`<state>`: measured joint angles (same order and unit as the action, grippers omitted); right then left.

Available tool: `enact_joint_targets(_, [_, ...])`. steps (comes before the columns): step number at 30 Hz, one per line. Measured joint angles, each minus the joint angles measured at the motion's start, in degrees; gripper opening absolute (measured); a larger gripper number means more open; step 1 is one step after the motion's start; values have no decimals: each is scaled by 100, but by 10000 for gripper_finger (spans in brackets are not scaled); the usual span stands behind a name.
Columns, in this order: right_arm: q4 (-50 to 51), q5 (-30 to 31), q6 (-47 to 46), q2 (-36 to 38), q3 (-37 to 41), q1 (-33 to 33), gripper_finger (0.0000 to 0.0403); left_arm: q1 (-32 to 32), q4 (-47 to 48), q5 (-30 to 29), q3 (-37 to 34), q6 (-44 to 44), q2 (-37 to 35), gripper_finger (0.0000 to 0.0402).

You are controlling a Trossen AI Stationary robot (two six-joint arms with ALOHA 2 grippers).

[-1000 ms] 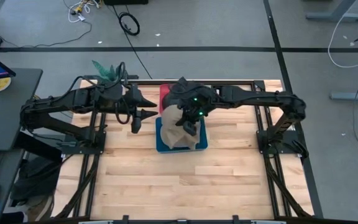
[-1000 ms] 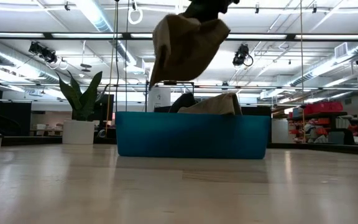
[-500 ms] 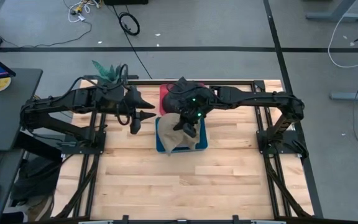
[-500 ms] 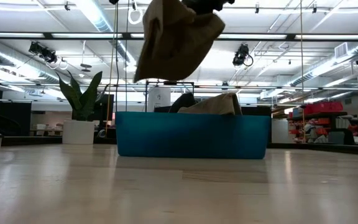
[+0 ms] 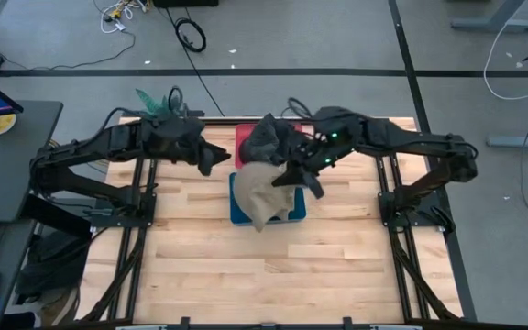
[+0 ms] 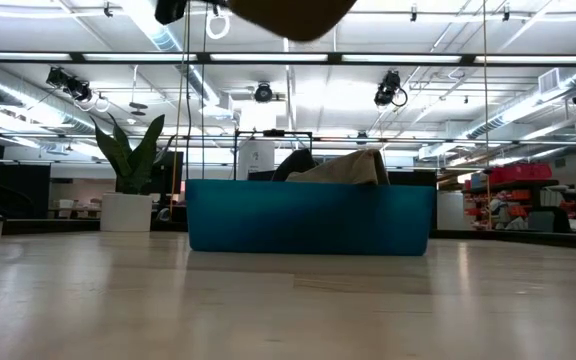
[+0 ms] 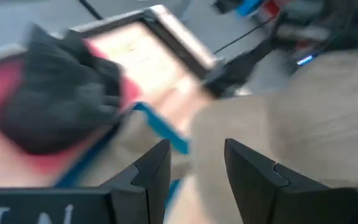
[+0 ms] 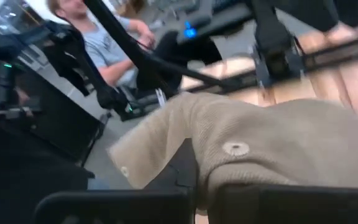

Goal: Pick & Place hat
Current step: Put the brown cap into the blue bin

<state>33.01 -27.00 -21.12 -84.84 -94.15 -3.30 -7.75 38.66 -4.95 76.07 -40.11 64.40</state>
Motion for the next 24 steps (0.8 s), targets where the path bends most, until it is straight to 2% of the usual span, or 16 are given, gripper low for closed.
enact_joint_targets(6, [-240, 259, 518, 254, 0, -3, 3, -234, -844, 1843, 2, -1369, 62, 154])
enact_joint_targets(9, [-347, 278, 682, 306, 0, 3, 3, -358, -881, 2305, 0, -1947, 61, 154])
enact_joint_targets(13, [-384, 259, 875, 318, 3, 123, 3, -590, -792, 2543, 0, -2175, 61, 154])
enact_joint_targets(18, [-382, 253, 1130, 316, 5, 266, 3, -840, -560, 2601, 0, -2029, 61, 154])
enact_joint_targets(24, [-486, 256, 1230, 312, 5, 333, 3, -775, -577, 2640, 0, -2162, 61, 154])
